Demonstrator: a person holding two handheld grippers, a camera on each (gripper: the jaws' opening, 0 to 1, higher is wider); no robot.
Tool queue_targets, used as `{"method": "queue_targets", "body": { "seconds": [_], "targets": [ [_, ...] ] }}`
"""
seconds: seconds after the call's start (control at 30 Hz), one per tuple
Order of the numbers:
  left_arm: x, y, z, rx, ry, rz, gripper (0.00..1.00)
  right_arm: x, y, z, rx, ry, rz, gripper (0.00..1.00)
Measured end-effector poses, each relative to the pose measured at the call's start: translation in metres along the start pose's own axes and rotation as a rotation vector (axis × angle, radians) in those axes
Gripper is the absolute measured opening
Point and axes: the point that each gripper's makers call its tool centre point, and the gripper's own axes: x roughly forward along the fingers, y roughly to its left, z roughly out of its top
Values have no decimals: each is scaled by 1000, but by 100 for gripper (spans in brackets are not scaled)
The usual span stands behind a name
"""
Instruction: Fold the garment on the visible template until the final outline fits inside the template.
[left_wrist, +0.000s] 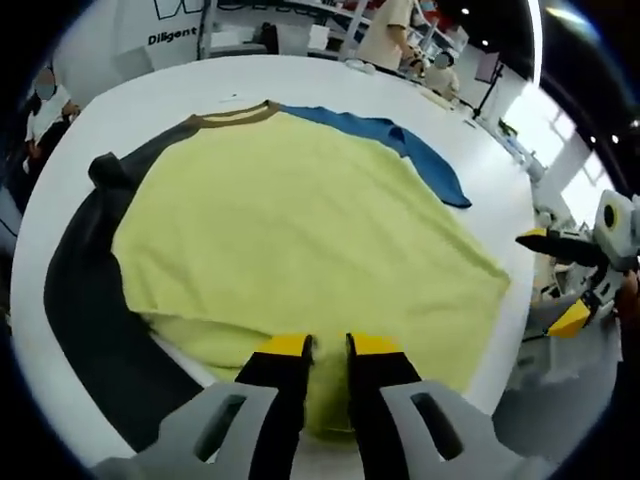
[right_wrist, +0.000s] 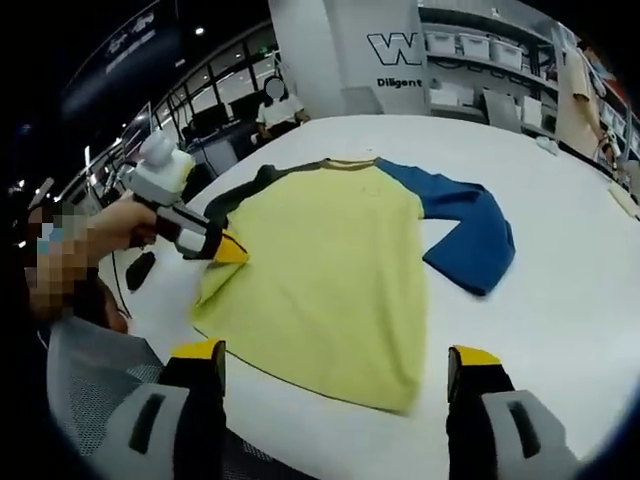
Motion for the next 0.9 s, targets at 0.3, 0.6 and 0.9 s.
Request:
{"method": "queue_targets", "body": {
  "seconds": [0.3, 0.6, 0.9],
  "targets": [
    [-9, -11, 9, 18, -54, -52, 42, -2, 6, 2, -13, -14, 32, 99],
    [-38, -3, 3, 49, -72, -21, 41, -5, 9, 3, -20, -20, 42, 99],
    [-33, 1, -18, 61, -3, -25, 23, -6, 8, 2, -28, -14, 38, 99]
  ]
}}
